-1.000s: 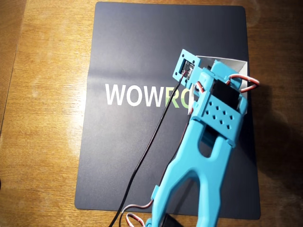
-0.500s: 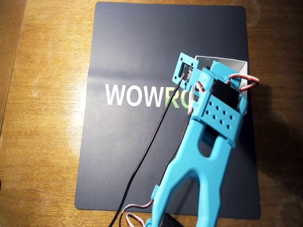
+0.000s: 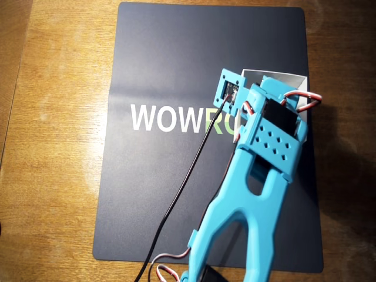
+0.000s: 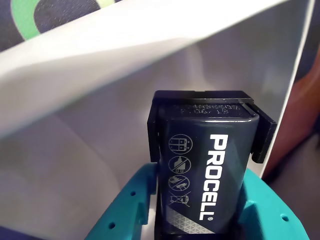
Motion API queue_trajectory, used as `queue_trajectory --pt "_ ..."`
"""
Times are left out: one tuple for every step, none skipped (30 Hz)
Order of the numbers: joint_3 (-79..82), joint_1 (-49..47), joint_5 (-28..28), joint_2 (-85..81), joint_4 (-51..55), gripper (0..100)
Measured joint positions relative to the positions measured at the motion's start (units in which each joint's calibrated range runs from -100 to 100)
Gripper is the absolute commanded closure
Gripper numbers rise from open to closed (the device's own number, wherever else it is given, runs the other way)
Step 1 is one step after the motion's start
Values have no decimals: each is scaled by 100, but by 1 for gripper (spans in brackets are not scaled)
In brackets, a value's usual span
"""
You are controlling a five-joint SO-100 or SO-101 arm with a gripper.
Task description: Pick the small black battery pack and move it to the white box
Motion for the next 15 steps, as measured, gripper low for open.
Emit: queue_trajectory --pt "0 0 37 0 0 86" --pt "0 0 58 0 0 86" --pt "0 0 68 0 0 86" --pt "0 0 74 0 0 86" --pt "0 0 79 0 0 86" --pt "0 0 79 0 0 86" --pt "0 0 79 0 0 86" --pt "0 0 79 0 0 86" --pt "0 0 79 0 0 86" --pt "0 0 79 0 0 85" --pt "0 0 79 0 0 83" --pt "0 0 79 0 0 80" --pt "0 0 79 0 0 77" --pt "0 0 79 0 0 75" --pt "-9 0 79 0 0 74"
